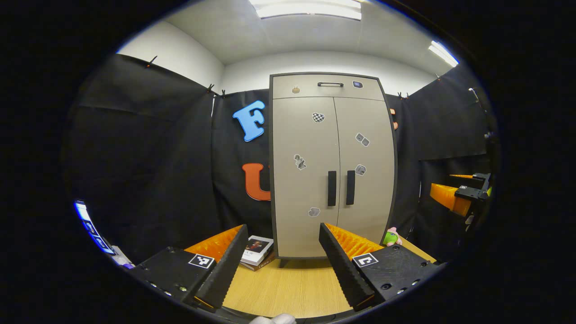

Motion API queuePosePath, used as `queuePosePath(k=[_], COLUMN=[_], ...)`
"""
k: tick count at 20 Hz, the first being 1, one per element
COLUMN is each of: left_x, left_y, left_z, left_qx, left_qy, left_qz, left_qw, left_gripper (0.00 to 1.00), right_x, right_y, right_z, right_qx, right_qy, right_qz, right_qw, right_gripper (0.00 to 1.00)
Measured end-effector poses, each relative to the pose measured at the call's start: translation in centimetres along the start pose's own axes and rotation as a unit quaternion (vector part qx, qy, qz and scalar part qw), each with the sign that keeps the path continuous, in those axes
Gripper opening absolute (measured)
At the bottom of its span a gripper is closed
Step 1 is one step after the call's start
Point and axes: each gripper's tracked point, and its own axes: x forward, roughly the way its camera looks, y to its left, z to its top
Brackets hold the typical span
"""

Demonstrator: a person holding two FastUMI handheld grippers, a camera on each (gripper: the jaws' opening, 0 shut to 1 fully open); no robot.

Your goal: Open the right door of the double-door shoe cabinet with the right hand, and open the left door with the left hand.

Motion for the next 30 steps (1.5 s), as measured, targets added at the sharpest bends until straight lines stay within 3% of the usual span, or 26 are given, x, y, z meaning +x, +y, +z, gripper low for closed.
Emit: queuePosePath(k=[7,11,15,23,30], left_x=[-0.2,-0.1,0.0,0.5,1.0], left_y=[-0.2,0.2,0.7,3.4,4.4], left_z=[-0.2,-0.7,-1.4,-2.2,-2.4], left_qx=[0.001,-0.001,0.005,0.0,0.002], left_qy=[0.002,0.006,0.014,0.026,0.032], left_qz=[-0.003,0.002,0.013,0.075,0.118], left_qw=[1.0,1.0,1.0,0.997,0.993], left_gripper=[0.95,0.95,0.95,0.95,0.95], right_x=[0.6,3.2,8.5,21.6,30.2], right_y=[-0.2,-0.3,0.4,6.8,9.5], right_z=[-0.2,-0.5,-1.1,-2.3,-3.3], right_qx=[-0.001,0.001,0.004,0.018,0.016], right_qy=[0.0,0.001,0.007,0.028,0.045], right_qz=[-0.004,-0.014,-0.027,-0.003,-0.005], right_qw=[1.0,1.0,1.0,0.999,0.999], right_gripper=[1.0,1.0,1.0,0.97,0.86])
